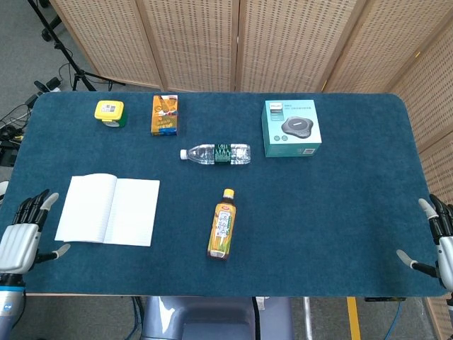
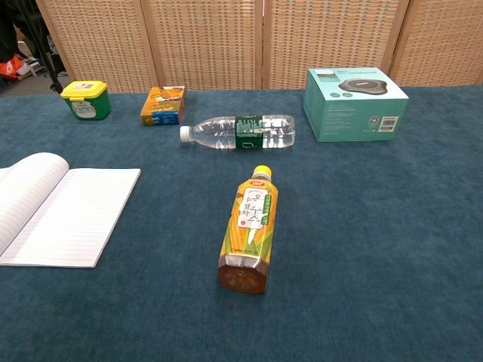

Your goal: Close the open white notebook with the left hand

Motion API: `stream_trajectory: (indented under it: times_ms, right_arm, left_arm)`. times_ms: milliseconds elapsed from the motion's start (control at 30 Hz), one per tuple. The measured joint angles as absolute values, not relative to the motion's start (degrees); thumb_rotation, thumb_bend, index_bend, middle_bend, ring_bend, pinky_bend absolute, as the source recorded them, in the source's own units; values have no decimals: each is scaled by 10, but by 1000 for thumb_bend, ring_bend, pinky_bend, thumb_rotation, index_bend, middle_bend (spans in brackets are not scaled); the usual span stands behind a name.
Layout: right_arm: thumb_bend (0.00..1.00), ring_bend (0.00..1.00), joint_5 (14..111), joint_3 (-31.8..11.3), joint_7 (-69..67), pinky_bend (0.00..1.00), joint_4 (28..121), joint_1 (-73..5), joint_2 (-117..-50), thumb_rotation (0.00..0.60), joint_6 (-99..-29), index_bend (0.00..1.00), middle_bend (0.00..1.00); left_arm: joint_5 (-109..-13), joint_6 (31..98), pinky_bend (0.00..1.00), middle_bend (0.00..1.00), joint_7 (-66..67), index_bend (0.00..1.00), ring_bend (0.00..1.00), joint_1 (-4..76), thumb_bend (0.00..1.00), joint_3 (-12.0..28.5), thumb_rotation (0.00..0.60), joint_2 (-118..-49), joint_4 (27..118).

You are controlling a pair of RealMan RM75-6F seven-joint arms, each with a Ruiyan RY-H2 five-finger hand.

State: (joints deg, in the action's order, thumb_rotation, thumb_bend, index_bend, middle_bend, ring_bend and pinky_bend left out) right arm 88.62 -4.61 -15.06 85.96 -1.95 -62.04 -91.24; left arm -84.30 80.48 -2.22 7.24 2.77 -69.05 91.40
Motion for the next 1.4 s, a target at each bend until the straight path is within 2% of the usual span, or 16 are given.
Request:
stream_trajectory:
  times_ms: [133,233,400,633,733,967,1400]
  right_arm:
    - [0,0,886,-46,-153,0,860,-19,-619,600,-912,0,0]
    - [0,0,884,-47,-156,0,860,-19,-619,600,-910,0,0]
    - [0,0,880,-49,-165,0,858,-19,-616,600,-909,0,0]
    - [0,0,884,-47,-168,0,859,-18,-615,600,-909,0,0]
    - [0,0,883,-48,-170,0,859,-19,-614,600,-907,0,0]
    - [0,0,880,-49,-179,0,857,-18,-612,600,-907,0,0]
    - [0,0,880,-49,-185,0,855,-19,-611,600,-904,0,0]
  left_arm:
    - [-835,752,0,0,-34,0,0,94,50,25,600,-711,866]
    - [-846,742,0,0,-50,0,0,106,84,19,600,-738,809]
    - [-877,744,0,0,-97,0,0,116,205,6,600,-793,694]
    - [-910,770,0,0,-193,0,0,121,206,-7,600,-882,517]
    - [-919,776,0,0,-225,0,0,122,206,-14,600,-910,469]
    - [-930,775,0,0,-252,0,0,125,210,-29,600,-944,413]
    - [-919,767,0,0,-259,0,0,127,212,-28,600,-964,377]
